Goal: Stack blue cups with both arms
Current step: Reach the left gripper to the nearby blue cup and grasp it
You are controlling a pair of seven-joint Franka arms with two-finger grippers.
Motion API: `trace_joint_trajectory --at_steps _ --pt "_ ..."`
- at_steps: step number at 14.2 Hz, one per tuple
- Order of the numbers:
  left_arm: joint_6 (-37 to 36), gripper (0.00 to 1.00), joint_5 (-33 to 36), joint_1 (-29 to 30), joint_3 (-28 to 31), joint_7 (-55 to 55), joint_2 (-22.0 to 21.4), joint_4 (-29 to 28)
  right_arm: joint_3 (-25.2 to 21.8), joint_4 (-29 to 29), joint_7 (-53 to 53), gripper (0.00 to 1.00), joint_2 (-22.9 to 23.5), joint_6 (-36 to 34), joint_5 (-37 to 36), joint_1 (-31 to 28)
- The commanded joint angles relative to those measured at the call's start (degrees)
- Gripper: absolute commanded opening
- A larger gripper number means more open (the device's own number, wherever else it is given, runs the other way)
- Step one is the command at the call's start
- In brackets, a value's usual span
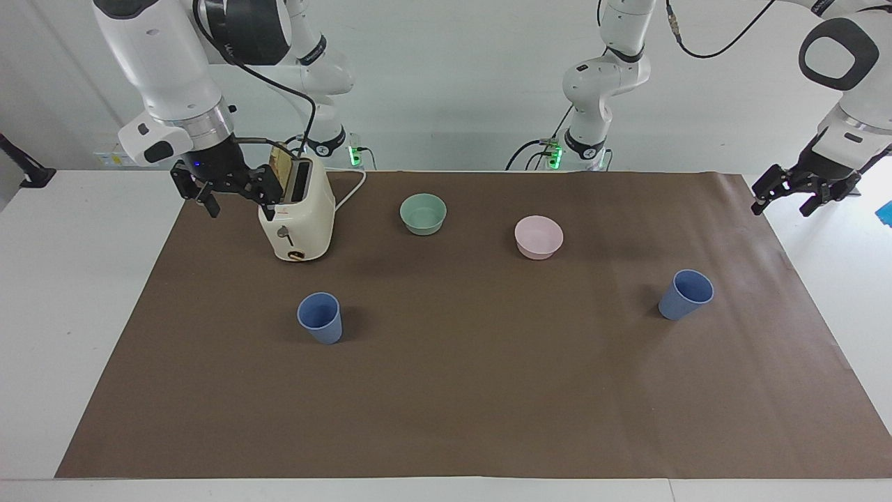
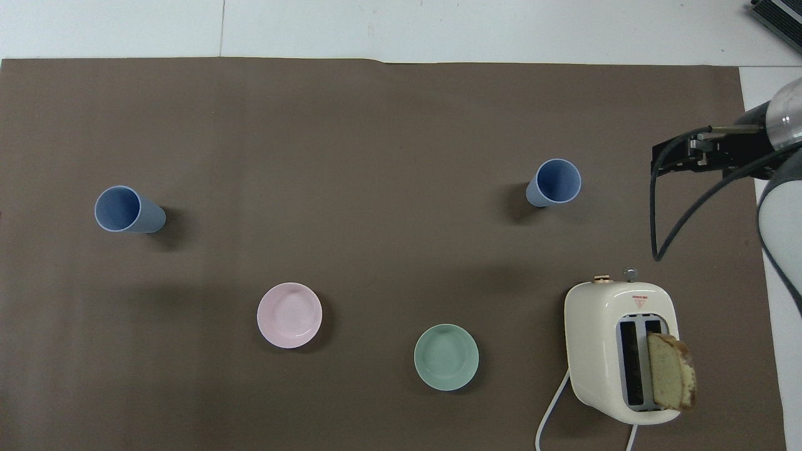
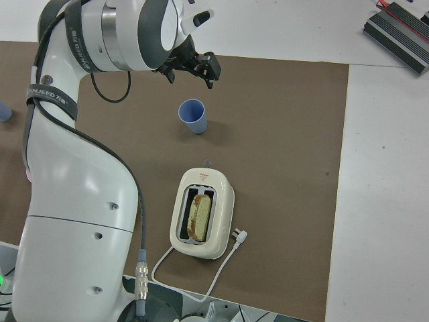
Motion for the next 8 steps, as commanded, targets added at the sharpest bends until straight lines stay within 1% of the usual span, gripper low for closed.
trace_joint_trajectory --at_steps 1,2,6,8 --pt "6.2 1.00 0.4 0.2 -0.8 -2.4 1.7 -4.2 0.4 -1.1 -0.8 1.00 -1.0 0.2 0.4 -0.8" --pt "7.9 1.00 0.0 0.1 -0.8 -3.1 2.7 -5.1 0.4 -1.1 -0.8 1.00 -1.0 0.2 0.4 -0.8" --pt "13.2 1.00 -1.1 -1.4 -1.1 -7.8 8.7 -5.1 0.4 -1.1 -0.8 1.00 -1.0 0.2 0.4 -0.8" --pt "13.8 1.00 -2.6 -2.0 -1.1 -10.1 9.5 -5.5 0.5 -1.1 -0.8 1.00 -1.0 0.2 0.4 -0.8"
